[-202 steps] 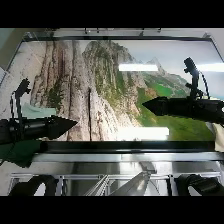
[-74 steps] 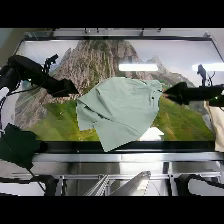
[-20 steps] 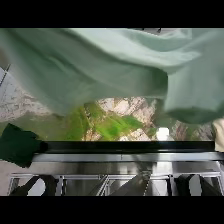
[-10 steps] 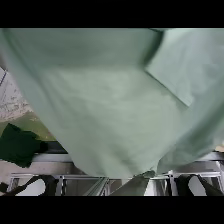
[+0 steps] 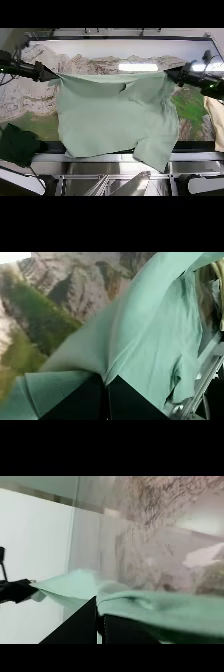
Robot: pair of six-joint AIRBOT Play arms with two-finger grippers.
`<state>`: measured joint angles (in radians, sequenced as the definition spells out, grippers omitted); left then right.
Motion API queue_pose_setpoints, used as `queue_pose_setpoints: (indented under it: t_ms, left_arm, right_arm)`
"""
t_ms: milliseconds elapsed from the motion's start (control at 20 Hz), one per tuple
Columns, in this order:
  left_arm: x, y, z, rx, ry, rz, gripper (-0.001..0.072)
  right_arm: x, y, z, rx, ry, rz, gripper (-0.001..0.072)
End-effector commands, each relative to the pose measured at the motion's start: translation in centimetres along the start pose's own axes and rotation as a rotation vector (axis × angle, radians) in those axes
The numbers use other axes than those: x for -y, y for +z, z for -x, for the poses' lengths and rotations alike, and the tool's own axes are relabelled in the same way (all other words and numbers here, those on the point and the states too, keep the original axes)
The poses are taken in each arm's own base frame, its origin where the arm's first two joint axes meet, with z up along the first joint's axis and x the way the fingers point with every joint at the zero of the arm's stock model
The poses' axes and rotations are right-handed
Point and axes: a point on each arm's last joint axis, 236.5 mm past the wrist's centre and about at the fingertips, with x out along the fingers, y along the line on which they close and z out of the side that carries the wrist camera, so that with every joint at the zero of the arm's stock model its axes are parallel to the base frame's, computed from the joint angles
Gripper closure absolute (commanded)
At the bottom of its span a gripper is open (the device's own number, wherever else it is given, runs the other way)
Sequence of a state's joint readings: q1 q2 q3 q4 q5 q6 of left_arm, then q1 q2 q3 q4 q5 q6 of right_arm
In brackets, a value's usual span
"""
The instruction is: Fold the shirts.
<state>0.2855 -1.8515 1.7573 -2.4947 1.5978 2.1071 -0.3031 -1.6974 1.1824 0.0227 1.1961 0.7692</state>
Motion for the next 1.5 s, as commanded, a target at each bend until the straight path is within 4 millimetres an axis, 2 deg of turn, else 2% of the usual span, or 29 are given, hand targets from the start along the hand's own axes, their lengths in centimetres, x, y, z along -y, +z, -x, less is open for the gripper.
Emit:
queue_pose_setpoints:
  t_ms: [0, 150, 250, 400, 550, 700, 950, 1100, 1200, 1250, 1300, 1350, 1400, 1450]
  left_arm:
    - [-5.3, 0.7, -3.4, -0.032, 0.002, 0.068, 0.0689]
    - [-7.3, 1.6, -3.9, -0.045, 0.035, 0.11, 0.069]
    - [-6.6, 0.7, -3.9, -0.105, 0.017, 0.125, 0.069]
    - [-4.8, -1.7, -3.5, -0.18, -0.021, 0.162, 0.069]
    - [-2.9, -4.3, -3.2, -0.231, -0.05, 0.204, 0.069]
    - [-1.8, -7.4, -3.8, -0.278, -0.072, 0.269, 0.0689]
    - [-1.9, -11.0, -7.1, -0.31, -0.073, 0.37, 0.0692]
    - [-2.2, -12.6, -8.1, -0.335, -0.08, 0.413, 0.0702]
    - [-2.4, -13.0, -8.4, -0.338, -0.081, 0.426, 0.0697]
    - [-2.1, -12.9, -8.3, -0.337, -0.087, 0.424, 0.0582]
    - [-1.8, -12.9, -8.0, -0.341, -0.09, 0.416, 0.038]
    - [-1.3, -12.5, -7.3, -0.34, -0.094, 0.4, 0.0193]
    - [-0.8, -12.1, -6.6, -0.335, -0.095, 0.382, -0.0013]
    - [-0.2, -11.7, -5.7, -0.327, -0.093, 0.368, -0.0004]
  right_arm:
    - [4.5, 1.5, -1.8, 0.048, 0.057, -0.094, 0.0688]
    - [4.9, 3.7, -0.6, 0.082, 0.059, -0.112, 0.0689]
    - [4.4, 3.6, 1.1, 0.048, 0.089, -0.118, 0.0688]
    - [4.2, 1.4, 3.6, -0.065, 0.1, -0.142, 0.0689]
    - [6.3, -0.6, 6.1, -0.167, -0.043, -0.136, 0.0689]
    - [8.2, -2.4, 7.9, -0.252, -0.188, -0.093, 0.0689]
    - [11.6, -5.4, 8.7, -0.369, -0.358, -0.078, 0.0689]
    - [14.0, -6.6, 8.9, -0.397, -0.455, -0.063, 0.0688]
    - [14.5, -6.8, 8.9, -0.405, -0.477, -0.051, 0.0687]
    - [14.4, -6.9, 8.9, -0.41, -0.473, -0.053, 0.0673]
    - [14.0, -7.3, 9.0, -0.427, -0.459, -0.059, 0.0421]
    - [13.7, -7.6, 9.5, -0.451, -0.451, -0.063, 0.0225]
    - [13.0, -8.0, 10.0, -0.478, -0.429, -0.074, 0.0226]
    - [12.2, -8.0, 10.8, -0.487, -0.413, -0.099, 0.0226]
